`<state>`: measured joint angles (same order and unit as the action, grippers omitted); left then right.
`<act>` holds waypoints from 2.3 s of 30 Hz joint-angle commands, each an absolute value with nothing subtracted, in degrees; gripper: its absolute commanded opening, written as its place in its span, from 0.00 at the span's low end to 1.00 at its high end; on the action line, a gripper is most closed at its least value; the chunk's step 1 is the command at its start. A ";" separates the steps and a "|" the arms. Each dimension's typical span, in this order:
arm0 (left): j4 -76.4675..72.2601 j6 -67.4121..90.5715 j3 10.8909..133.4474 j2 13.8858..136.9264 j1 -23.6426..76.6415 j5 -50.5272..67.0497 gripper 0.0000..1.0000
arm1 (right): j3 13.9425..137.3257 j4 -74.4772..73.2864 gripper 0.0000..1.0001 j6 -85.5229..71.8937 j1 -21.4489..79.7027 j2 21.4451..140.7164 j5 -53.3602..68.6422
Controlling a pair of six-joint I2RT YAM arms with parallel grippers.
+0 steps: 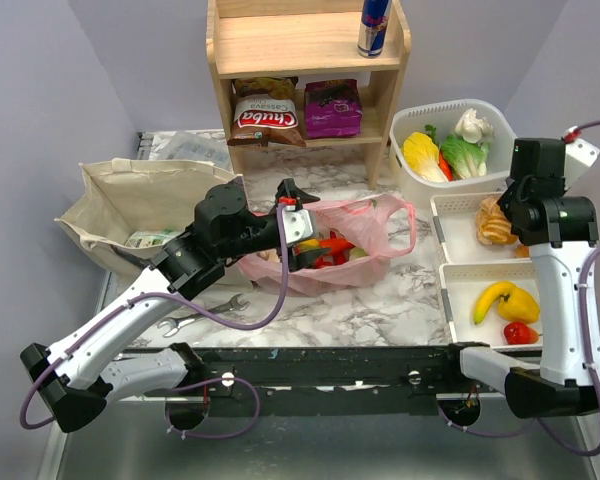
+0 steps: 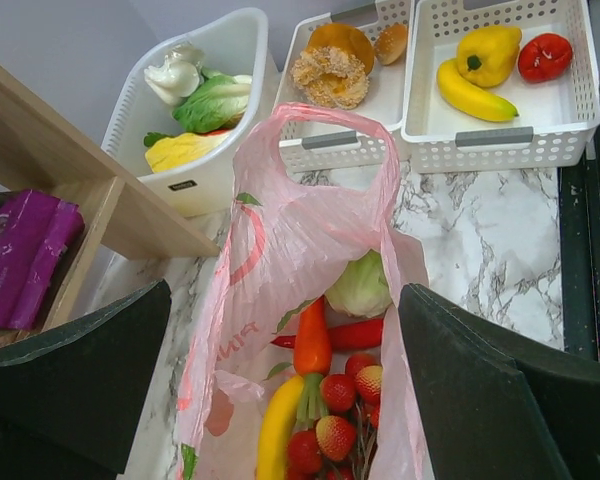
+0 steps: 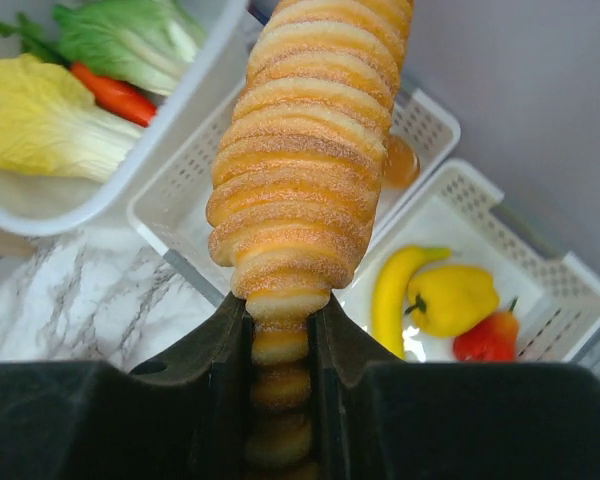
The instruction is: Untie the knot of the grocery bags and take out the mixed food
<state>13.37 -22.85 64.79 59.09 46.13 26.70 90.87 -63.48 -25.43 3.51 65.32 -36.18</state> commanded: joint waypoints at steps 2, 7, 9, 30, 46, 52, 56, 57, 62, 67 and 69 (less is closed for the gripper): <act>12.76 -22.23 65.83 59.65 46.02 28.02 0.99 | 83.69 -61.87 0.01 -48.97 -1.25 67.28 -32.28; 13.29 -22.95 65.75 59.54 45.89 26.87 0.99 | 71.46 -47.14 0.01 -55.29 -1.49 67.59 -38.69; 14.06 -23.81 65.49 59.20 45.97 25.84 0.98 | 68.18 -41.64 0.01 -57.89 -1.42 67.17 -41.65; 19.99 -25.48 66.84 61.70 38.54 26.28 0.98 | 57.75 -22.69 0.52 -64.65 -1.75 78.67 -56.98; 27.78 -25.91 65.16 62.97 34.98 32.21 0.98 | 49.94 -17.47 1.00 -40.33 -1.72 56.87 -23.04; 29.37 -28.50 62.05 64.52 35.07 31.32 0.93 | 54.19 -11.36 1.00 -17.16 -1.66 51.30 22.38; 29.98 -32.91 59.48 65.54 35.49 30.91 0.82 | 67.95 -27.35 1.00 -5.93 -1.60 59.26 31.28; 29.76 -34.47 58.49 65.57 36.26 30.43 0.80 | 70.55 -29.07 1.00 -3.55 -1.51 60.87 33.44; 28.89 -43.62 52.29 65.55 43.78 26.04 0.71 | 78.80 -35.16 1.00 6.78 8.51 69.37 35.21; 28.77 -46.73 51.40 68.54 48.52 24.66 0.60 | 83.45 -43.90 1.00 13.90 22.12 78.70 29.81; 29.39 -46.69 52.08 70.01 49.42 24.76 0.55 | 82.12 -44.55 1.00 15.33 23.72 80.17 28.58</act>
<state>29.26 -42.83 51.16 67.55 47.62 26.17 82.11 -35.24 7.77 20.64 77.28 29.45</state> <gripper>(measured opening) 0.606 0.998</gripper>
